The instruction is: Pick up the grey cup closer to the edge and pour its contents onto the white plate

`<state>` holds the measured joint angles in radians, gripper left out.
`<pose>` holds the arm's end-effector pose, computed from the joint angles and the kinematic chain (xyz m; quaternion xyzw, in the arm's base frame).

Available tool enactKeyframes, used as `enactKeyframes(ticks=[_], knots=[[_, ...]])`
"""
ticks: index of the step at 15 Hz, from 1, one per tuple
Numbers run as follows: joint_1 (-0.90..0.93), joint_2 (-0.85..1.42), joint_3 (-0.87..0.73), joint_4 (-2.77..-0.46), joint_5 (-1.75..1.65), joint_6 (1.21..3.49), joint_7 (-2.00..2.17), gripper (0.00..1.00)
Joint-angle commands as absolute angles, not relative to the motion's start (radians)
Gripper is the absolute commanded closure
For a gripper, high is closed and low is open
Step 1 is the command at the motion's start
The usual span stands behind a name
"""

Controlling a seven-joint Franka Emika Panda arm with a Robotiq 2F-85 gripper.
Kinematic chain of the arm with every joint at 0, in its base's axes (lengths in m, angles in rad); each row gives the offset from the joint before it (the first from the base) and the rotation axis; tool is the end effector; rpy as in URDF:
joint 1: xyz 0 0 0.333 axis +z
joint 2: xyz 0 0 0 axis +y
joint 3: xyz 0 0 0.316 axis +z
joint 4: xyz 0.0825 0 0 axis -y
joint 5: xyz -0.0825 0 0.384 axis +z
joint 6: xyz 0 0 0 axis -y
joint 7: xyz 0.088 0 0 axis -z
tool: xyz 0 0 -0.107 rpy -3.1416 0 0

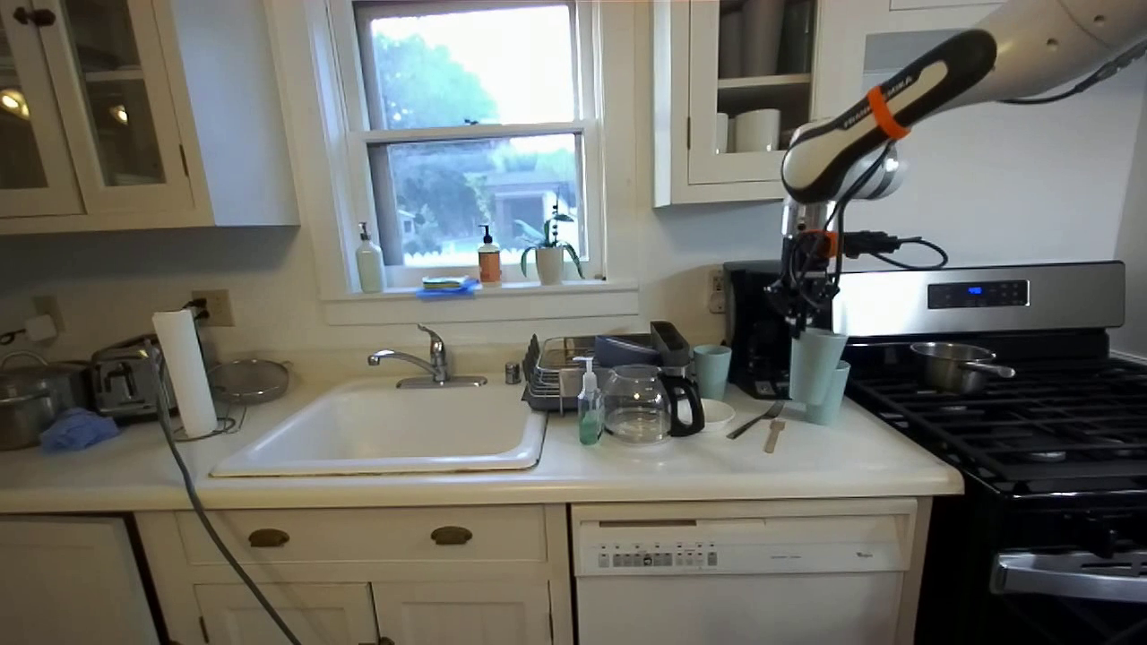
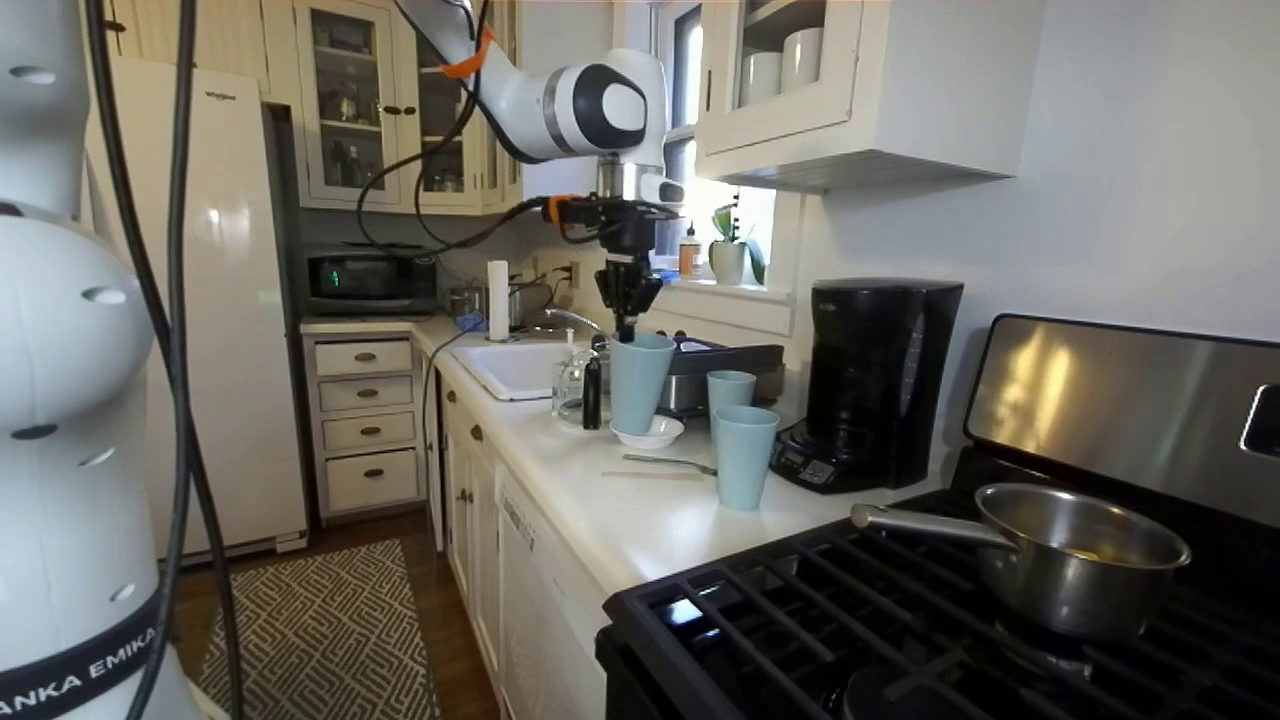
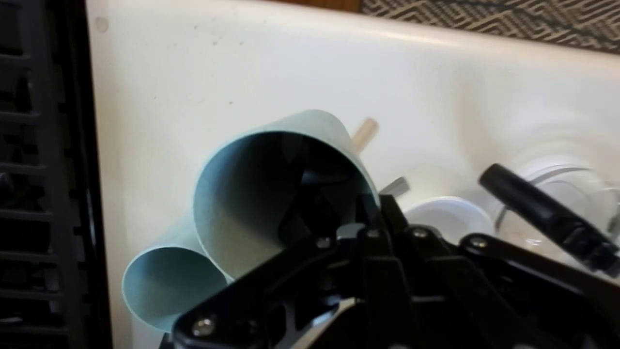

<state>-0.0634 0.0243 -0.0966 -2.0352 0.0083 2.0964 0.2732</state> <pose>0.5528 -0.0885 0.4358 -0.9760 0.2168 -0.0183 0.0035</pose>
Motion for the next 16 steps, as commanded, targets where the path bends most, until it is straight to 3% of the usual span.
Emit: enactKeyframes(ticks=[1,16], knots=[[-0.062,0.014,-0.078,-1.942,0.226,1.95,0.234,0.99],[-0.123,0.225,-0.075,-1.783,1.014,2.053,0.193,0.99]])
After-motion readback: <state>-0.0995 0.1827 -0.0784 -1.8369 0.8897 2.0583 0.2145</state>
